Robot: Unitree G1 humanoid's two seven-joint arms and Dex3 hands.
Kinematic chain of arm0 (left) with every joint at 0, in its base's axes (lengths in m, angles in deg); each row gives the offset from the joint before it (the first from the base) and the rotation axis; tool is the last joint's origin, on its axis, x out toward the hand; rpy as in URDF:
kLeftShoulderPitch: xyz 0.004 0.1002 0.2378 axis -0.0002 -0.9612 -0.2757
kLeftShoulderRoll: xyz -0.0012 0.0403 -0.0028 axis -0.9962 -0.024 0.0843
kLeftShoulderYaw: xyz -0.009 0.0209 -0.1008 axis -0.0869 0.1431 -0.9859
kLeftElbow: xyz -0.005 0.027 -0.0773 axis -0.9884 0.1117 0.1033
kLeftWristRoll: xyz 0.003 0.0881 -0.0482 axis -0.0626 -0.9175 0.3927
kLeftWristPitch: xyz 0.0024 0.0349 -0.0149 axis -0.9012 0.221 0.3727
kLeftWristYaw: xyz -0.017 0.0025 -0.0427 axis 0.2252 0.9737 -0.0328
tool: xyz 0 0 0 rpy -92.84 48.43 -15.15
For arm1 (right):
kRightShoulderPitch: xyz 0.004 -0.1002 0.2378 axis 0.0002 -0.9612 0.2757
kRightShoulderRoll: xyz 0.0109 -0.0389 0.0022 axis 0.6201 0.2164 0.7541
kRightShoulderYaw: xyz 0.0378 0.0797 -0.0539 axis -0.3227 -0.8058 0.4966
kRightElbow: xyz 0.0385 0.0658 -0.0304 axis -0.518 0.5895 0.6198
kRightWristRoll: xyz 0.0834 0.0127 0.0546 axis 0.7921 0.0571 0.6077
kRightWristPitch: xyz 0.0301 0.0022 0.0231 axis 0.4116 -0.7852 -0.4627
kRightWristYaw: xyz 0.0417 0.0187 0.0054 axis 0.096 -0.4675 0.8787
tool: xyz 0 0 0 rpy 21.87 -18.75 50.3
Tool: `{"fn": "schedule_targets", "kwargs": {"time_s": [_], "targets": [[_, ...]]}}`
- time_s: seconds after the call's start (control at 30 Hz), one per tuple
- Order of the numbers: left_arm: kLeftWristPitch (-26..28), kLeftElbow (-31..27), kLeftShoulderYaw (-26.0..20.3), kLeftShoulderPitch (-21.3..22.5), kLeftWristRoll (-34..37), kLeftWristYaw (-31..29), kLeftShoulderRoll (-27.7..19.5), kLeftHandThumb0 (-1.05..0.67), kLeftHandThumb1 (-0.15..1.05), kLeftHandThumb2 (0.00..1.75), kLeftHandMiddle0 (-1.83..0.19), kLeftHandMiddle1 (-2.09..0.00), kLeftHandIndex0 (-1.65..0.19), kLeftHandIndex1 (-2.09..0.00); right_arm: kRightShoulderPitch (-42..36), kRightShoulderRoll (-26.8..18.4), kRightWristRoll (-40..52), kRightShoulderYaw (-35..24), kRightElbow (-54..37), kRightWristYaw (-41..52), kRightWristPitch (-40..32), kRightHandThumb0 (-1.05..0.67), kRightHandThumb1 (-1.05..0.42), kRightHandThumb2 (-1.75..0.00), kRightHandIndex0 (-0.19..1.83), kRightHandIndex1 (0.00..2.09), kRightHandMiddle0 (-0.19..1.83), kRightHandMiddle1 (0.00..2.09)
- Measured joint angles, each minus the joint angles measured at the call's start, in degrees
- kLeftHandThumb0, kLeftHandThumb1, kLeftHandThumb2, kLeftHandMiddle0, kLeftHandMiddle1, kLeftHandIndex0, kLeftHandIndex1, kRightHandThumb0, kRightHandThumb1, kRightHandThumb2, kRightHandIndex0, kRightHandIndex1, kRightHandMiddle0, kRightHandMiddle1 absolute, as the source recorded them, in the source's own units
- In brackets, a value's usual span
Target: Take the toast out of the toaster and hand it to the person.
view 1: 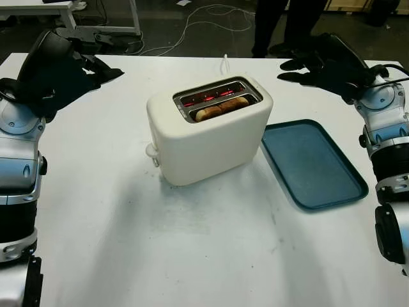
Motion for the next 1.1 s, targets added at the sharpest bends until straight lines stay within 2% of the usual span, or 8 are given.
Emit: {"fn": "schedule_targets", "kwargs": {"time_s": [0.73,1.1], "targets": [[0.2,0.1,0.1,0.0,0.1,0.0,0.1,-0.27,0.9,0.08,-0.52,-1.01,-0.74,-0.28,-0.9,0.1,2.3,-1.5,-5.6,0.0,-3.1,-0.21,-0.92,-0.09,0.76,0.1,0.68,0.01],[0.8,-0.3,0.1,0.0,0.2,0.0,0.1,-0.26,0.89,0.09,-0.5,-1.01,-0.72,-0.31,-1.0,0.2,3.3,-1.7,-5.8,0.0,-3.1,-0.21,-0.92,-0.09,0.76,0.09,0.69,0.01]]}}
